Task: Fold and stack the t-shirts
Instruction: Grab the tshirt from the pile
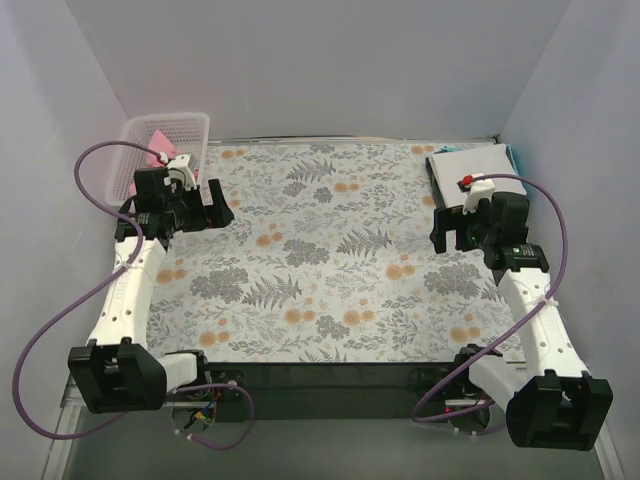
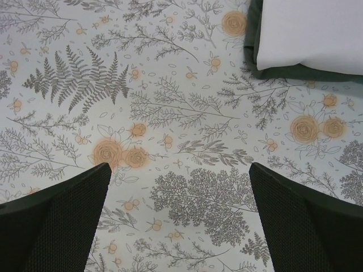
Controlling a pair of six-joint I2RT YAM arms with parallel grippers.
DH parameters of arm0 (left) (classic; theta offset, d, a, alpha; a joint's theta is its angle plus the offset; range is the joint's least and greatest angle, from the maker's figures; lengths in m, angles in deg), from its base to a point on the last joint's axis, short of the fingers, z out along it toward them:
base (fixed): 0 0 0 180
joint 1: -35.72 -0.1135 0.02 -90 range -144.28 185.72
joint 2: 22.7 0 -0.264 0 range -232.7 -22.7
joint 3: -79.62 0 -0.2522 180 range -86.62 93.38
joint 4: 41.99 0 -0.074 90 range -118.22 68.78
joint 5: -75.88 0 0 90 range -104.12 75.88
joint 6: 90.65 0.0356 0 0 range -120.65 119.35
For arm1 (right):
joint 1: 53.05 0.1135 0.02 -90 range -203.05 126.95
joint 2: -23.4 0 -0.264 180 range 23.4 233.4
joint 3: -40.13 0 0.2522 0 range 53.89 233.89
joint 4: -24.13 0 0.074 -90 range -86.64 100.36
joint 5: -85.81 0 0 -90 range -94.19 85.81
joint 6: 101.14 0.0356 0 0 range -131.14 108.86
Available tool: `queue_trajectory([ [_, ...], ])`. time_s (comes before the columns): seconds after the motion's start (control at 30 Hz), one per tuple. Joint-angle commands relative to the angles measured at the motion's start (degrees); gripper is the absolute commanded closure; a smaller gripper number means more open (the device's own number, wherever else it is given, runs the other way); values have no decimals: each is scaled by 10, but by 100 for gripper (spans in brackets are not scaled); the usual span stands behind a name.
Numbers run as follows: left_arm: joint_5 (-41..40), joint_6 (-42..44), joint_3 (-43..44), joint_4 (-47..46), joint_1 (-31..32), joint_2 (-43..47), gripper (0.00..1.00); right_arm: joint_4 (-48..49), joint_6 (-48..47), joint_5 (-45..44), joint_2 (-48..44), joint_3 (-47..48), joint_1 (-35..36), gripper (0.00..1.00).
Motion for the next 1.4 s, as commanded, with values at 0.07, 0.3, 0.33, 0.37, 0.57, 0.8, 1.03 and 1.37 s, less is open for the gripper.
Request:
queue_trajectory([
  [0.07, -56, 14, 114, 29, -9, -86, 2, -37, -19, 22, 37, 43, -1, 2],
  [0.3, -70, 3, 338, 25, -83, -288, 2, -64, -32, 27, 85, 86, -1, 2],
  [0.33, -81, 2, 360, 24, -86, -312, 2, -64, -32, 27, 89, 87, -1, 2],
  [0.37, -98, 1, 404, 23, -91, -361, 2, -64, -33, 30, 93, 89, -1, 2],
  [0.57, -162, 9, 519, 2, -107, -511, 2, -68, -31, 37, 115, 96, -2, 2],
  [0.8, -178, 22, 550, -46, -116, -631, 2, -67, -33, 33, 128, 94, -1, 2],
  [1.03, -176, 24, 603, -50, -116, -696, 51, -71, -31, 41, 133, 95, -1, 2],
  [1.37, -63, 26, 672, -56, -116, -541, 100, -73, -29, 67, 118, 94, -1, 2],
])
